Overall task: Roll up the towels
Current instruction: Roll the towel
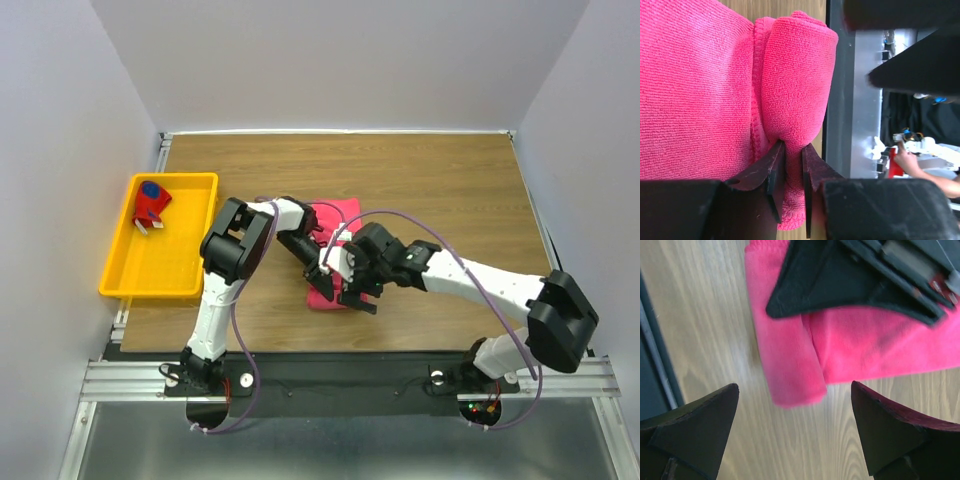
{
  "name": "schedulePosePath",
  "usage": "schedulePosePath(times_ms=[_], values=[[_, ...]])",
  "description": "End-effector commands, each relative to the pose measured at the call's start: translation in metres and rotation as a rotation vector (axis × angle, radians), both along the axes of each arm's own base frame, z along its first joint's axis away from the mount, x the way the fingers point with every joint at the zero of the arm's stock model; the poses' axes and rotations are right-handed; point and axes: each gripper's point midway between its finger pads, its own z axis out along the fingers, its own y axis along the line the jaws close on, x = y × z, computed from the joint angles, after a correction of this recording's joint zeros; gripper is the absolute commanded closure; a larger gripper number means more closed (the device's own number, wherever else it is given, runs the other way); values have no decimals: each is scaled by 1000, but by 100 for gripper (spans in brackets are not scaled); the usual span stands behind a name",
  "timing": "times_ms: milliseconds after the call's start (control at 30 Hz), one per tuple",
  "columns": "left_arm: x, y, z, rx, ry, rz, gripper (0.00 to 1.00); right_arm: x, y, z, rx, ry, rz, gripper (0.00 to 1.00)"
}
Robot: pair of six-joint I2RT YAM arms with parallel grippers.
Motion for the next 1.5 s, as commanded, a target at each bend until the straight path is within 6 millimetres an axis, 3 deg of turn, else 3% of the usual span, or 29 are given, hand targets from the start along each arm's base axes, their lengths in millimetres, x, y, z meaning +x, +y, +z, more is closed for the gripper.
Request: schedulePosePath(times_ms=[0, 100, 267, 467, 567, 700, 767, 833, 867, 933, 967, 1000, 1033, 1067, 1100, 1167, 1233, 1300, 1367, 1467], values=[[1, 26, -42, 122, -98, -99, 81, 15, 26, -5, 4, -158, 32, 3], [2, 24, -43, 118, -90, -97, 80, 2, 33, -23, -21, -139, 83, 5], [8, 22, -36, 87, -104, -73, 73, -15, 30, -49, -41, -53, 103, 25], [25, 24, -7, -1, -168, -9, 62, -36, 25, -68, -24, 58, 120, 80], [33, 32, 12, -50, -193, 36, 52, -35, 23, -70, -6, 103, 114, 98], [48, 50, 54, -128, -330, 104, 39, -36, 29, -64, 76, 222, 107, 99], [53, 61, 66, -131, -385, 145, 33, -35, 28, -62, 97, 253, 101, 99], [81, 77, 97, -151, -605, 245, 29, -37, 30, -59, 118, 307, 93, 99], [82, 91, 91, -84, -623, 299, 27, -38, 30, -57, 134, 352, 93, 99], [89, 101, 96, -41, -754, 348, 24, -38, 31, -54, 157, 413, 84, 100], [89, 105, 119, -59, -891, 374, 22, -39, 31, -53, 168, 449, 77, 99], [99, 106, 129, -82, -1014, 400, 17, -40, 31, -53, 177, 483, 79, 99], [86, 111, 113, -60, -1025, 412, 10, -37, 36, -50, 191, 512, 82, 99], [83, 115, 128, -58, -1128, 440, 7, -34, 32, -51, 190, 552, 59, 100], [80, 117, 118, -54, -1177, 443, 4, -29, 39, -43, 220, 573, 70, 99], [68, 110, 111, -24, -1257, 392, 3, -28, 37, -52, 201, 655, 42, 99], [57, 109, 95, 18, -1332, 334, 3, -23, 43, -49, 228, 711, 44, 99], [40, 94, 84, -9, -1366, 248, 3, -26, 41, -59, 208, 787, 27, 100], [35, 91, 67, 15, -1359, 210, 2, -26, 41, -64, 200, 840, 20, 99], [31, 83, 60, 19, -1416, 129, 2, -23, 40, -65, 204, 895, 13, 99]])
